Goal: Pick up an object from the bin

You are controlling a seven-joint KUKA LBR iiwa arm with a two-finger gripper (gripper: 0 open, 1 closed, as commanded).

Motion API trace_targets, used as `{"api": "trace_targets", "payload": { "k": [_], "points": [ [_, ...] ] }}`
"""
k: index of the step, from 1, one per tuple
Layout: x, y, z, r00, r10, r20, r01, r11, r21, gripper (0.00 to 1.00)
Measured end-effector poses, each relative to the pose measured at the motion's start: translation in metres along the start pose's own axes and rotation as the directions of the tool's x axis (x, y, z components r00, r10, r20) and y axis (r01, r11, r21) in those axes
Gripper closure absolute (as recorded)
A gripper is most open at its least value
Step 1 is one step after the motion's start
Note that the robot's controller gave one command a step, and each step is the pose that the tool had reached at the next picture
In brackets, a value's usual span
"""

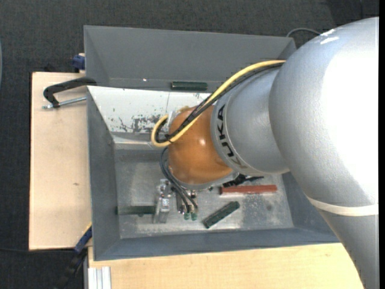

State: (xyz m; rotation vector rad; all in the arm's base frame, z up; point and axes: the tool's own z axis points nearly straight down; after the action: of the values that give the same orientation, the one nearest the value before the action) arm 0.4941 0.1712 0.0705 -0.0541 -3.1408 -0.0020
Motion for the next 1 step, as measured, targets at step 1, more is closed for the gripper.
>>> {"api": "trace_targets", "payload": {
  "k": [1],
  "points": [
    [0.0,0.0,0.0,1.0,0.0,0.0,0.0,1.0,0.0,1.0]
  ]
}}
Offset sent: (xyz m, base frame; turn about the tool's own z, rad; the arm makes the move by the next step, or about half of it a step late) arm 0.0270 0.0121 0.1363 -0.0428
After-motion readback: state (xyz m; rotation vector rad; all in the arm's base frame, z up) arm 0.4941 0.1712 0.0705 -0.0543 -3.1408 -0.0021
